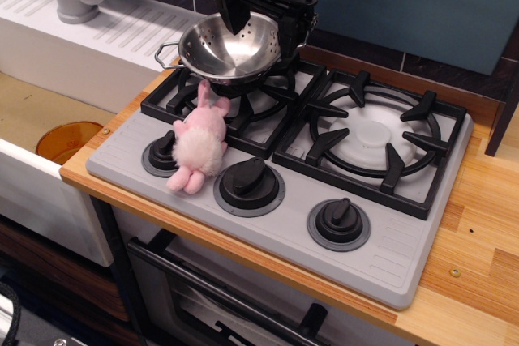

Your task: End effector transition from pot or pan to object

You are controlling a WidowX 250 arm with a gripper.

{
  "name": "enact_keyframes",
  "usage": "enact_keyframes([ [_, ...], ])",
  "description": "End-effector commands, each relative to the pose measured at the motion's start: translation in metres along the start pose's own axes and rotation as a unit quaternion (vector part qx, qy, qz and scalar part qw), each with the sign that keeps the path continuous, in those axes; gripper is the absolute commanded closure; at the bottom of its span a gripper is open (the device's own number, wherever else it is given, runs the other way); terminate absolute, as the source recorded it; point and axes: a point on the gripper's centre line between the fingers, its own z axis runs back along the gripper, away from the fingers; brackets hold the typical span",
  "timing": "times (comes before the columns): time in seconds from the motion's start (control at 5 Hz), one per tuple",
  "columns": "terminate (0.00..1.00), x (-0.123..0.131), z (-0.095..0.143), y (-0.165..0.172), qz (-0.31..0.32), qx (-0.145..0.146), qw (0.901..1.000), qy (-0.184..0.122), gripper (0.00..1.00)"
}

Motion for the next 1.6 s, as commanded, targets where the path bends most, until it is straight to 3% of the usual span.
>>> enact_keyframes([
  [0.0,0.0,0.0,0.0,0.0,0.0,0.0,1.0,0.0,0.0],
  [0.4,0.0,-0.026,0.041,0.005,0.011,0.062,0.9976,0.029,0.0],
  [0.8,0.0,-0.054,0.04,0.009,0.016,0.069,0.9972,0.021,0.0],
  [1.2,0.0,-0.084,0.033,0.03,0.002,0.05,0.9988,0.006,0.0],
  [1.4,0.0,-0.084,0.02,0.027,0.012,0.043,0.999,-0.007,0.0],
])
